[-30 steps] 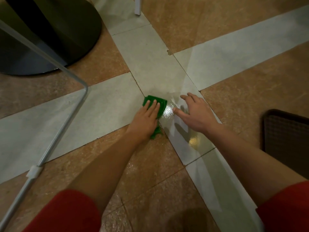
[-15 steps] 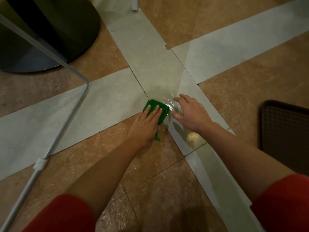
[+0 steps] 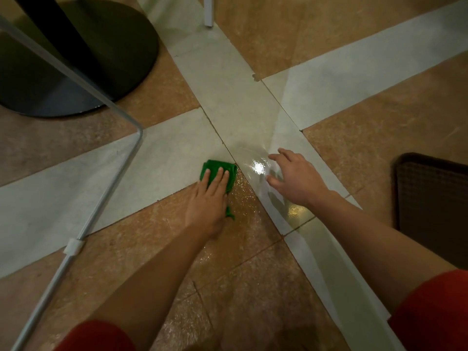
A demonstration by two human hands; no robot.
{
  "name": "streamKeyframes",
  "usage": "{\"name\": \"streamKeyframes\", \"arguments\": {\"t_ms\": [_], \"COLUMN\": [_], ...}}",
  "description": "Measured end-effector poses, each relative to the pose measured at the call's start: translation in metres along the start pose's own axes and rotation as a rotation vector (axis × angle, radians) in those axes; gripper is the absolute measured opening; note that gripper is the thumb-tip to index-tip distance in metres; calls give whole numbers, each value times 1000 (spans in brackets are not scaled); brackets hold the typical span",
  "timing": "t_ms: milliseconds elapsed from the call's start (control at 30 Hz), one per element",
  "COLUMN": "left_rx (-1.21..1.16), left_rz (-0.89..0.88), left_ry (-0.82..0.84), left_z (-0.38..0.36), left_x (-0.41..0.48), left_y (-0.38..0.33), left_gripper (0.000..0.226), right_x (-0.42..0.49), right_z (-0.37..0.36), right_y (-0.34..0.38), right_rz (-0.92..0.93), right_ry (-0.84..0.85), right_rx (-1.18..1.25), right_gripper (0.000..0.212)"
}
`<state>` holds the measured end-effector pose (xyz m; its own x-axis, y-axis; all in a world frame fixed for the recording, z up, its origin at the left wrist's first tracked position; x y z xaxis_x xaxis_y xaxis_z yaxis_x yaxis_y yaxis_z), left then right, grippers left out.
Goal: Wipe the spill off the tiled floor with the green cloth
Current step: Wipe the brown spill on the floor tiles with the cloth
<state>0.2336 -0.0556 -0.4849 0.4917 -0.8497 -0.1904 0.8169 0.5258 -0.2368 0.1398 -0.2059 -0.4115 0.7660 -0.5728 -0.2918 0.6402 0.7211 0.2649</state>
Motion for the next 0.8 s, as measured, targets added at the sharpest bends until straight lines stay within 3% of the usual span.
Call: {"name": "streamKeyframes", "arguments": {"t_ms": [200, 433, 633, 800], "left_rx": [84, -51, 8, -138], "left_rz": [-131, 158, 64, 351], "left_ry": [18, -87, -63, -170], "left_z": [-14, 10, 11, 29], "left_x": [-20, 4, -11, 4], "left_y": [-9, 33, 47, 95], "left_gripper": [60, 52, 52, 53], "right_x": [6, 12, 24, 35], "right_z": [-3, -1, 1, 2], "right_y": [28, 28, 31, 39], "right_rz": [68, 48, 17, 27], "right_ry": [-3, -15, -33, -27], "right_rx": [34, 64, 109, 135], "right_gripper": [54, 53, 52, 54]}}
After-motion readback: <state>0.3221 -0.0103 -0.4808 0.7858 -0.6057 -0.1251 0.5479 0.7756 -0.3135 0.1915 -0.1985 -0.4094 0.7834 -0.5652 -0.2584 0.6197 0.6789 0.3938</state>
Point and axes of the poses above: each hand's wrist, its own x-axis towards the middle knuckle, its own z-axis out of the back of the hand, y = z × x, the point moved 8 cm from there along x, towards the middle knuckle, and after that the axes turned 3 degrees about -z, right-handed, at the moved point
